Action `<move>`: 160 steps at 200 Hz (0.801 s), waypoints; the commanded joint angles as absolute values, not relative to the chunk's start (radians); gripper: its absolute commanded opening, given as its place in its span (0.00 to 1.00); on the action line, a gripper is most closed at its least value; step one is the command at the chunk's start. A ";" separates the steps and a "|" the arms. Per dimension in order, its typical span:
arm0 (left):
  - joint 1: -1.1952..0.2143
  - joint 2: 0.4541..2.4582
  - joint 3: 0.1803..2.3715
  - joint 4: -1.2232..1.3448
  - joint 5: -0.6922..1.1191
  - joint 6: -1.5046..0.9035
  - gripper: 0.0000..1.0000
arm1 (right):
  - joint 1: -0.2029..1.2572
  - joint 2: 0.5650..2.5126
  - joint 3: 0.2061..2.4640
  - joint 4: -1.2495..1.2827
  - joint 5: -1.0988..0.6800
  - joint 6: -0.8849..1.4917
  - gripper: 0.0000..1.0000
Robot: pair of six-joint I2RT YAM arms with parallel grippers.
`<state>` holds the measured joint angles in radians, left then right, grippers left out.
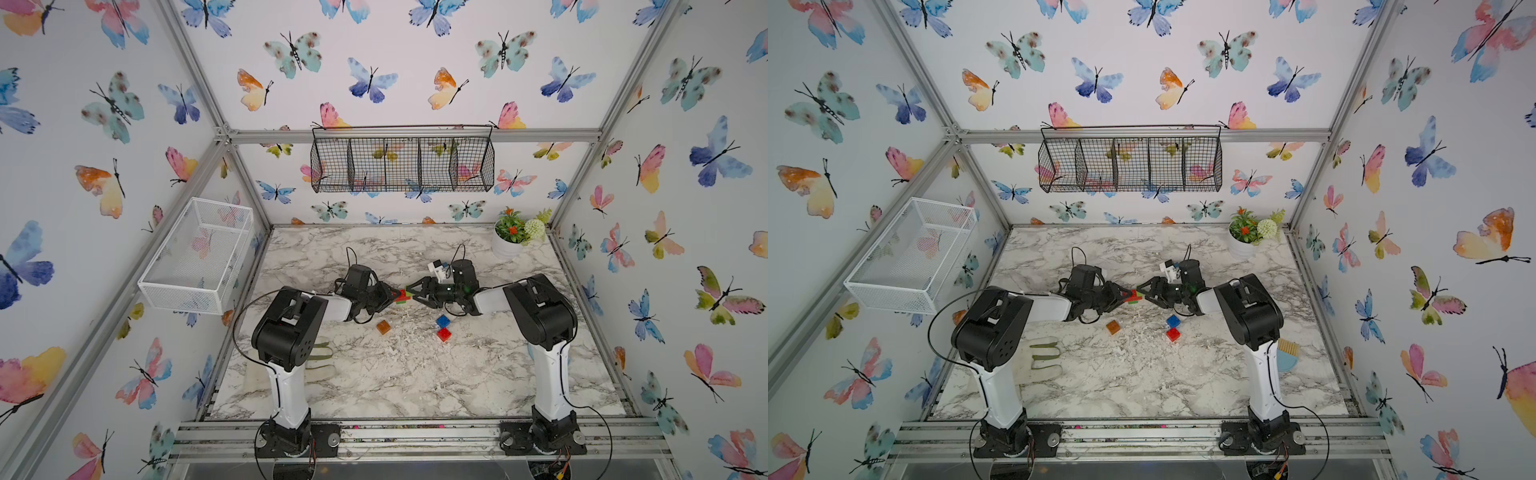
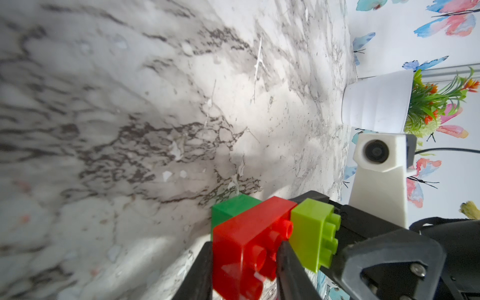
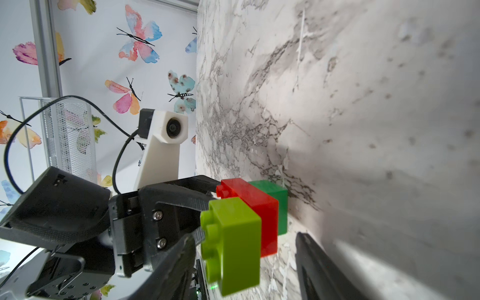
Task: Assemble the letter v with lego
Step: Assemble the lego brick with the lego brick.
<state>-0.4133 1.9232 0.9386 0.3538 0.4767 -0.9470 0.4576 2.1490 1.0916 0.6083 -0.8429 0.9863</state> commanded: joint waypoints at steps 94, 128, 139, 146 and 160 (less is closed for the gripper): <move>-0.413 1.991 0.915 0.201 0.439 -0.932 0.34 | 0.468 2.214 1.124 0.684 -0.882 1.036 0.60; -0.411 2.018 0.916 0.201 0.438 -0.933 0.34 | 0.472 2.232 1.111 0.767 -0.906 1.095 0.57; -0.411 2.019 0.917 0.201 0.439 -0.934 0.34 | 0.475 2.235 1.111 0.776 -0.910 1.103 0.57; -0.411 2.018 0.919 0.201 0.440 -0.936 0.34 | 0.477 2.232 1.109 0.774 -0.907 1.102 0.57; -0.411 2.018 0.919 0.200 0.439 -0.935 0.34 | 0.480 2.229 1.108 0.765 -0.904 1.094 0.57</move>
